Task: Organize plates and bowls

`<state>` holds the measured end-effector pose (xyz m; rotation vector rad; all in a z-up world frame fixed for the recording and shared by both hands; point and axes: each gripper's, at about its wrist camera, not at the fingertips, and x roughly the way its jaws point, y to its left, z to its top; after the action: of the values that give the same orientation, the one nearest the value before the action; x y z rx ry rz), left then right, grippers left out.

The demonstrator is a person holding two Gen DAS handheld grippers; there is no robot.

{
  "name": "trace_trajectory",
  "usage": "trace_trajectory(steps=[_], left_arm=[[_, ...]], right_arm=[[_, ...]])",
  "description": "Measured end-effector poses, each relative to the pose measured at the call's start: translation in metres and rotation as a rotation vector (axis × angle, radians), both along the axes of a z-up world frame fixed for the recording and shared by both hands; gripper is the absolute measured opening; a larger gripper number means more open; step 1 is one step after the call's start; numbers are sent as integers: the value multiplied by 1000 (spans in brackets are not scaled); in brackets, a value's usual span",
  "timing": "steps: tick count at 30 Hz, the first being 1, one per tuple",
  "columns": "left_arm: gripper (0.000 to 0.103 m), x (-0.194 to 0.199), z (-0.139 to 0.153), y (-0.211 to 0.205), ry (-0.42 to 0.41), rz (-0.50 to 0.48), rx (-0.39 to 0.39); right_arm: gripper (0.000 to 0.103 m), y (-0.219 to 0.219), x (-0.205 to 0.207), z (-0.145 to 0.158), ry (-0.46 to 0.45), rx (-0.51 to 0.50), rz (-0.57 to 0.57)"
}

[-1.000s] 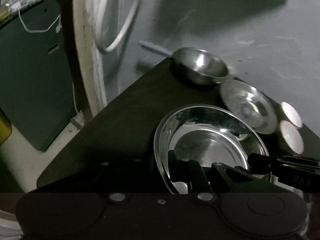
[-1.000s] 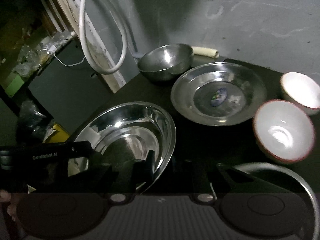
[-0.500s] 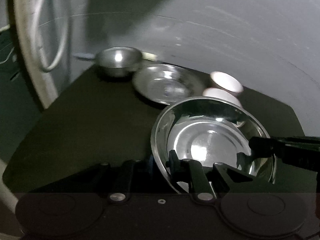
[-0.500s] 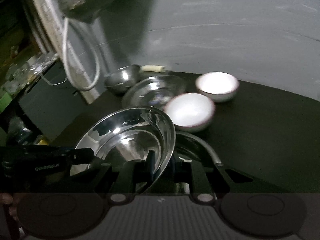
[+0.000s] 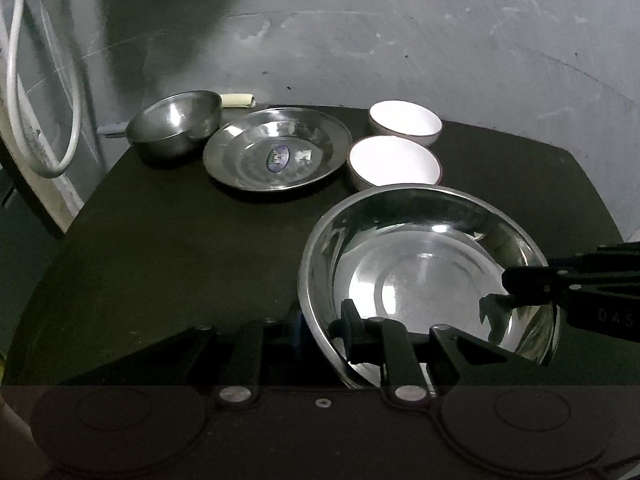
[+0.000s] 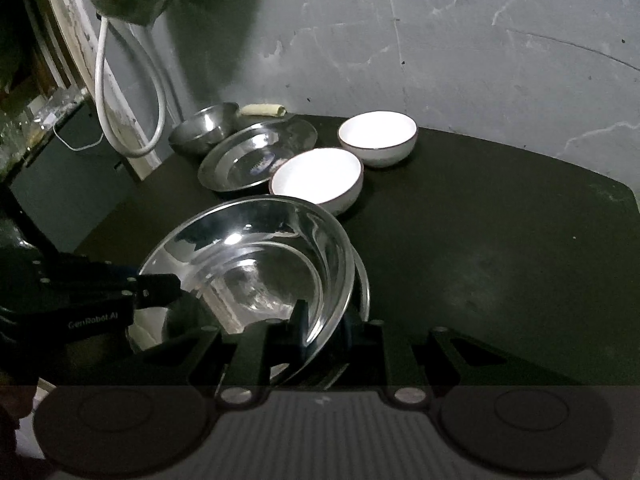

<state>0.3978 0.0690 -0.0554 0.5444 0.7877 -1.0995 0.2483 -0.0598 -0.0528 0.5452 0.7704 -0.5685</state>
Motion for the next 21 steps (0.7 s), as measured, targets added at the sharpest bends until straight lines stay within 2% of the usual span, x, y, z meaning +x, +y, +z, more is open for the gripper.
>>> trace_trajectory(steps=[10,21], left_arm=[[24,-4,-5,-3,-15,-10,23],[28,-4,-11,-9,-14,-25,44]], right_arm=[[24,6,1,2,33,-46,22],[36,7,6,1,50,-72,42]])
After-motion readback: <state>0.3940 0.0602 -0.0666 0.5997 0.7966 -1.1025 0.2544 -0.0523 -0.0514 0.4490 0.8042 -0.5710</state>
